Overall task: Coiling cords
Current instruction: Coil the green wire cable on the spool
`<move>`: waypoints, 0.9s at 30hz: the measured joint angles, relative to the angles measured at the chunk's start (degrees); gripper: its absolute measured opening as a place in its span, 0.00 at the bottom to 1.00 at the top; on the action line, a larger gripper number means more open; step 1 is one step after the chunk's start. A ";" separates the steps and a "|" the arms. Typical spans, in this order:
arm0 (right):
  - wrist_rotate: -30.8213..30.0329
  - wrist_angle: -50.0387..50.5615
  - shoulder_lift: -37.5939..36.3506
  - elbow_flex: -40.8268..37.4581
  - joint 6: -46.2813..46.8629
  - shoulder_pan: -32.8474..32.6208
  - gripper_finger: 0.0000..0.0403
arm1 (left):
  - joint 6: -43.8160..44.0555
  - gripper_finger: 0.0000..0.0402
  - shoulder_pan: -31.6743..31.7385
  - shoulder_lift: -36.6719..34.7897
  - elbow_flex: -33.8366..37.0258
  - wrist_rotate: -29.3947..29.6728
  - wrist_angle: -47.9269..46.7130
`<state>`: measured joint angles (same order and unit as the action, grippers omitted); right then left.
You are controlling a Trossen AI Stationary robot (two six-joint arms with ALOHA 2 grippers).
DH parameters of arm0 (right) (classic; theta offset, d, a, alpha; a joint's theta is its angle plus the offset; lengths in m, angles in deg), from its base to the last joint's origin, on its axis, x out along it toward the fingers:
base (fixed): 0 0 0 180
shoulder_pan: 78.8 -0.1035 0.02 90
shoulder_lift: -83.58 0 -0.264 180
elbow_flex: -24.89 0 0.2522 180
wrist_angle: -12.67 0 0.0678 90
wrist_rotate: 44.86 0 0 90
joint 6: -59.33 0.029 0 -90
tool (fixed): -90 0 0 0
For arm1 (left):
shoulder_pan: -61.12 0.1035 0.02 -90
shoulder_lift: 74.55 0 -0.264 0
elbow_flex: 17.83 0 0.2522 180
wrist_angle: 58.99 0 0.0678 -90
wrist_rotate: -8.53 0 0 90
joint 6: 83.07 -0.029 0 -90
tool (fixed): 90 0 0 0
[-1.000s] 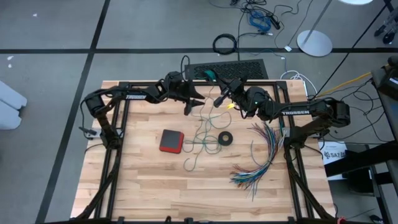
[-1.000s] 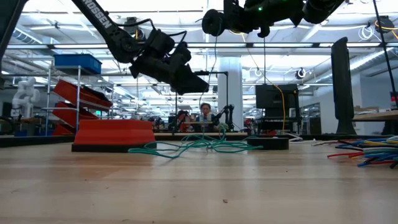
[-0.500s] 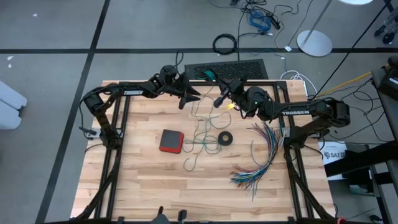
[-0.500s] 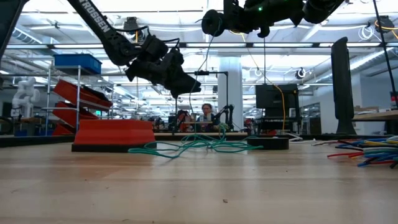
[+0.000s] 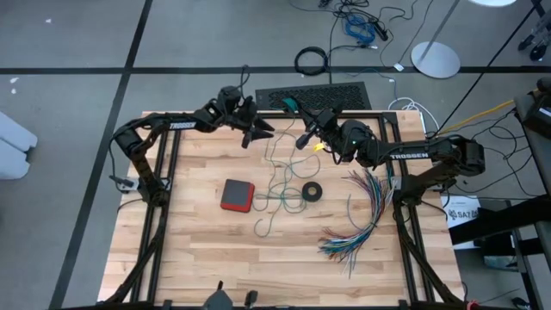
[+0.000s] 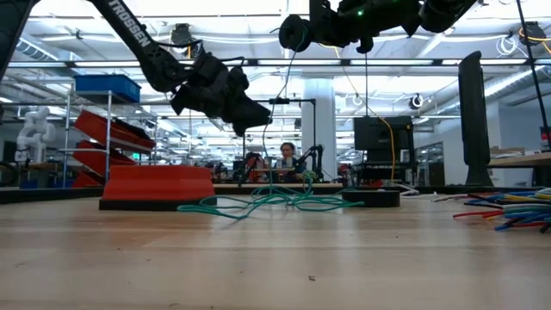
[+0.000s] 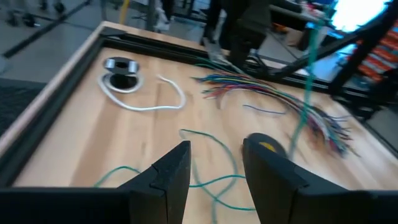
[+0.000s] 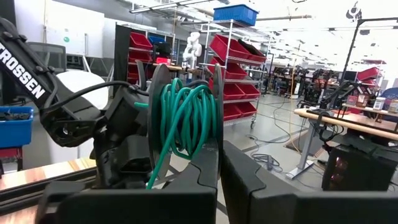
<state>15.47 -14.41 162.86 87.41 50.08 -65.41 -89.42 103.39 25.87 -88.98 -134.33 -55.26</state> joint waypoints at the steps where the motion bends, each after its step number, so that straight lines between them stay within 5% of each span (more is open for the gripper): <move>1: 0.00 0.00 0.00 0.01 0.00 0.00 0.00 | 0.01 0.38 -0.03 0.00 0.00 -0.48 -0.19; 7: 0.00 -0.02 0.00 0.02 0.00 0.00 0.00 | -0.03 0.39 -0.24 0.00 0.00 -4.78 -0.42; 17: 0.00 -0.04 0.00 0.02 0.02 0.00 0.00 | -0.39 0.54 -5.43 -0.04 0.00 -1.70 0.04; 27: 0.00 -0.07 0.00 0.02 0.04 -0.17 0.00 | -0.21 0.45 -5.97 0.45 -0.04 4.19 -0.63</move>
<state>15.47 -14.47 162.86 87.43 50.12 -65.58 -89.62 97.41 26.32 -89.02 -130.15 -55.89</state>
